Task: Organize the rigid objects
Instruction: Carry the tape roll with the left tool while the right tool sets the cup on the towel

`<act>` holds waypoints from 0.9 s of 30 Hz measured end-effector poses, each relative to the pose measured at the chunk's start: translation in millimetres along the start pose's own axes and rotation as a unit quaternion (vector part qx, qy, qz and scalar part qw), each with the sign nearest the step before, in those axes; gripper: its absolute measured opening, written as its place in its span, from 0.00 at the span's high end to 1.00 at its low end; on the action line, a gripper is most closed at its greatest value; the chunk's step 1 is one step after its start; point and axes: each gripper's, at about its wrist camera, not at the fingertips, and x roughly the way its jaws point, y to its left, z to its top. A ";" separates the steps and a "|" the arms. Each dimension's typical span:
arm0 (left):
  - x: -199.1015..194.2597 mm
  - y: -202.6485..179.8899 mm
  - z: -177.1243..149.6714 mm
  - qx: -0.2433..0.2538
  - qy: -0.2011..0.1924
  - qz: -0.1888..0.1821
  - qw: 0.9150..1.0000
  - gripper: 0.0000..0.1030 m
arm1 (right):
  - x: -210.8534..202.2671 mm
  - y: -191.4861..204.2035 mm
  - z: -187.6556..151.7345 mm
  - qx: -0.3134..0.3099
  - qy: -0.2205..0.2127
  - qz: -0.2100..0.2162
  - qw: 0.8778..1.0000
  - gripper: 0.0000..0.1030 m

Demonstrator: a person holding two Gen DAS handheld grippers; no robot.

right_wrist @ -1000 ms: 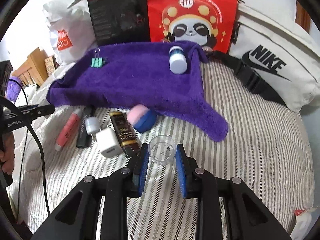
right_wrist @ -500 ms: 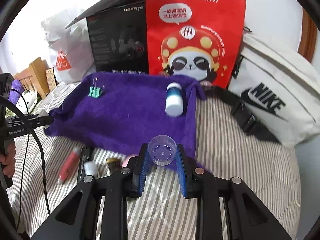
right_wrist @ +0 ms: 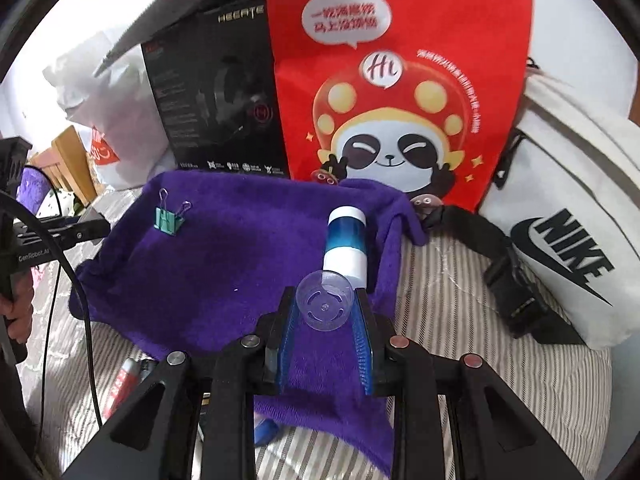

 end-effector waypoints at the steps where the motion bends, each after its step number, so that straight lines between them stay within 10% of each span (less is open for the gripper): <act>1: 3.2 1.2 0.3 -0.003 0.001 -0.001 1.000 0.74 | 4.5 1.1 0.2 -0.004 0.001 0.001 1.000 0.74; 27: 14.1 8.7 -5.9 -0.019 -0.001 -0.024 1.000 0.73 | 53.5 7.9 -9.0 -0.023 0.041 -0.025 0.999 0.74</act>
